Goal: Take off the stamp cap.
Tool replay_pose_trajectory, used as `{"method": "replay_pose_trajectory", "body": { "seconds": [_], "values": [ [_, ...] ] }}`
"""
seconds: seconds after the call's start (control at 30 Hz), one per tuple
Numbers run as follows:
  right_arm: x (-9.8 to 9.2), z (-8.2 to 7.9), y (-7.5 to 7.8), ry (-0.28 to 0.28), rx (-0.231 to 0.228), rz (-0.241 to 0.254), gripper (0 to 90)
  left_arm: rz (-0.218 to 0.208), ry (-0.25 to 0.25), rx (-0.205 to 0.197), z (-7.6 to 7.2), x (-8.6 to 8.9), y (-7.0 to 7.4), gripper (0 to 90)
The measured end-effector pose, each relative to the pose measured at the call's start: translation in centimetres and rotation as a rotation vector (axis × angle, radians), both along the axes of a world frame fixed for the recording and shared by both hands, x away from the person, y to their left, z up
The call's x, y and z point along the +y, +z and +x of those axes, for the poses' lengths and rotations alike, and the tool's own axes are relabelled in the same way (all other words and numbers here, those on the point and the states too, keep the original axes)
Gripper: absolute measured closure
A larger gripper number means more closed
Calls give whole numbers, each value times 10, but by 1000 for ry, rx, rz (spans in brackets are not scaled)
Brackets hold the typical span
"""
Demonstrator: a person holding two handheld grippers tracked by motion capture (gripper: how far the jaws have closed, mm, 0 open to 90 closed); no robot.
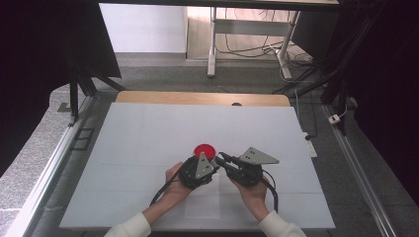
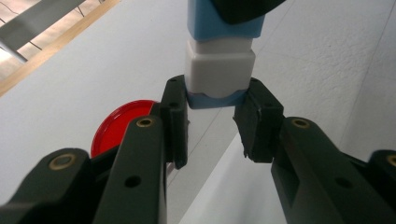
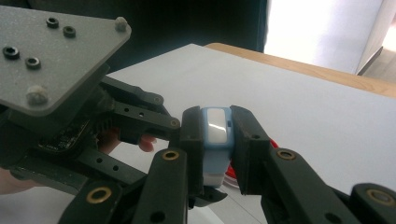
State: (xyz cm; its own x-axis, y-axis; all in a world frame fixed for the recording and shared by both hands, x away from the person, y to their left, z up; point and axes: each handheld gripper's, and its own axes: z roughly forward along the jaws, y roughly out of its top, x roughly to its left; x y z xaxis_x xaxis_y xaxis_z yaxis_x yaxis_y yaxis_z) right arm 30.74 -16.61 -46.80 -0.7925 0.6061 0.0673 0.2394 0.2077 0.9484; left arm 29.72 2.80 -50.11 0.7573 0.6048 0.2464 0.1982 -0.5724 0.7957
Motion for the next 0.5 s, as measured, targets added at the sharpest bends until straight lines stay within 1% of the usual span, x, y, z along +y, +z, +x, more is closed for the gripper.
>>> {"method": "replay_pose_trajectory", "body": {
  "seconds": [0.1,0.23,0.3,0.4,0.5],
  "values": [
    [0,0,0,2,2,-2,748,20,-1,-15,-1,-1,0,656],
    [0,1,0,4,4,0,748,22,0,-22,-1,-1,0,656],
    [-1,0,0,2,2,2,748,10,-3,-17,-1,0,0,656],
    [-1,-1,1,0,-4,9,748,-33,-7,11,0,2,1,655],
    [-1,-2,0,-6,-5,10,749,-51,-13,32,1,3,0,654]
  ]
}}
